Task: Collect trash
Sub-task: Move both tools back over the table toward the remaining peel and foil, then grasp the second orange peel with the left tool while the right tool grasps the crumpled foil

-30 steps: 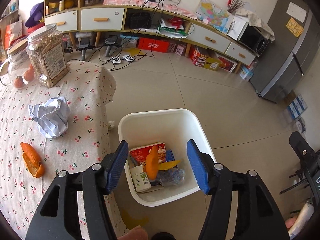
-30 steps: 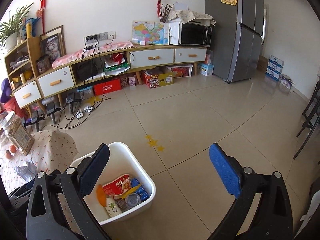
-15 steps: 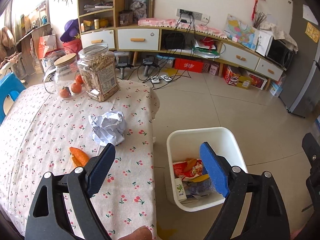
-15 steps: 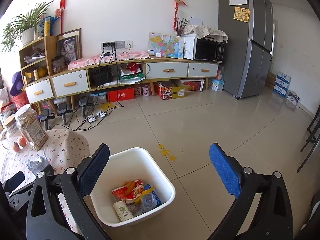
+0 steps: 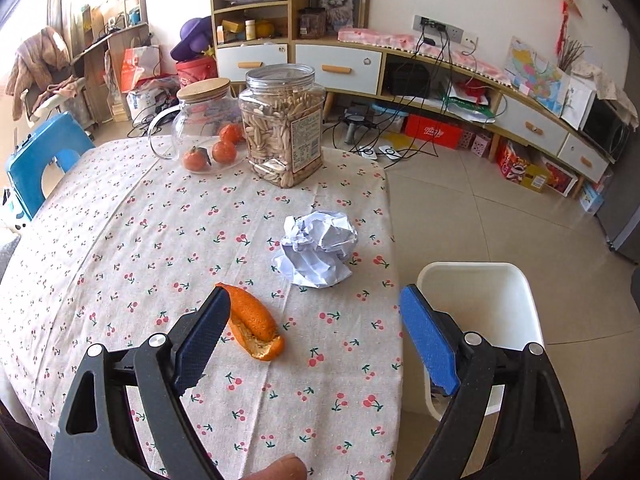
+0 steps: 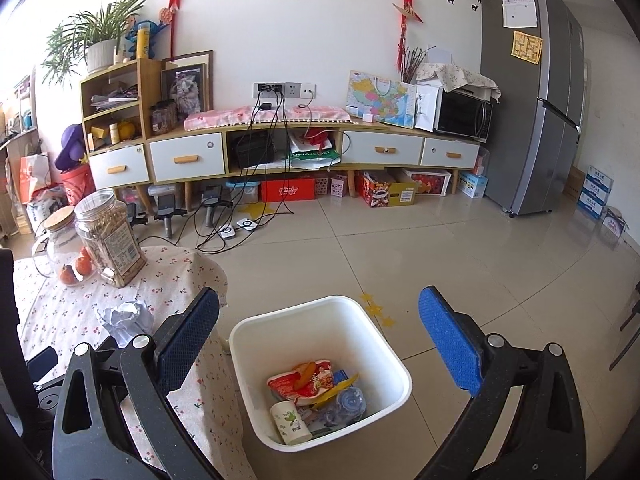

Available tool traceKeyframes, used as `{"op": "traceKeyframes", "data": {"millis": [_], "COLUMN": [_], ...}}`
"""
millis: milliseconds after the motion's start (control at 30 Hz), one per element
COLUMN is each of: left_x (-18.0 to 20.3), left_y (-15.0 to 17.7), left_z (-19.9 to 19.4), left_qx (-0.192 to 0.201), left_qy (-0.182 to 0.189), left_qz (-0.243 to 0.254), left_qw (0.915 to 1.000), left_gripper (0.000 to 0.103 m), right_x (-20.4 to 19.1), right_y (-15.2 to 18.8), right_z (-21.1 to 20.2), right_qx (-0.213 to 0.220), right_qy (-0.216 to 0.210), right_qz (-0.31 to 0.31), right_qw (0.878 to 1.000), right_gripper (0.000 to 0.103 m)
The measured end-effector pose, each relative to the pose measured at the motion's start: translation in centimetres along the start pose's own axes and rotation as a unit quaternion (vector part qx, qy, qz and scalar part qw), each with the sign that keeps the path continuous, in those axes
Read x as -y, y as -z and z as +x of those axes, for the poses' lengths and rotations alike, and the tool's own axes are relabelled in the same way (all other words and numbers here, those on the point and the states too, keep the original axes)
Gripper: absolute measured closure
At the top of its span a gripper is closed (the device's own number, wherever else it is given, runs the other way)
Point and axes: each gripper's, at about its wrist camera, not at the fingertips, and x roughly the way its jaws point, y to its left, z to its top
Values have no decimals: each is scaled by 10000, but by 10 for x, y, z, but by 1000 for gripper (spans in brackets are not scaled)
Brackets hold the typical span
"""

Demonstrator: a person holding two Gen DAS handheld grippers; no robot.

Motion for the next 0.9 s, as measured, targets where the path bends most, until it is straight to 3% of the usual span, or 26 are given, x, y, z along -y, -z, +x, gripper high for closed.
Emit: {"op": "traceKeyframes", "data": {"millis": [233,467,733,767,900], "left_x": [-46,-91,-68,-64,-56], "left_y": [4,11,14,15,17], "left_z": [35,68,92,95,99], "left_qx": [-521,-1046,-1352,-1339,-1316], "left_qy": [-374,-130,-210,-236,-264], "left_qz": [-360,-730,-483,-450,-280], "left_qw": [9973,9917,9894,9897,9906], "left_gripper": [19,19,19,21,47], "right_x": [-23,-41,-64,-66,-74], "right_y": [3,1,3,3,5], "right_z": [7,14,24,26,34], "right_qx": [-178,-312,-488,-519,-641], "right_qy": [-208,-414,-553,-561,-735], "right_qz": [-201,-178,-287,-300,-297], "right_qw": [9994,9985,9969,9966,9948], "right_gripper": [7,7,7,7,7]}}
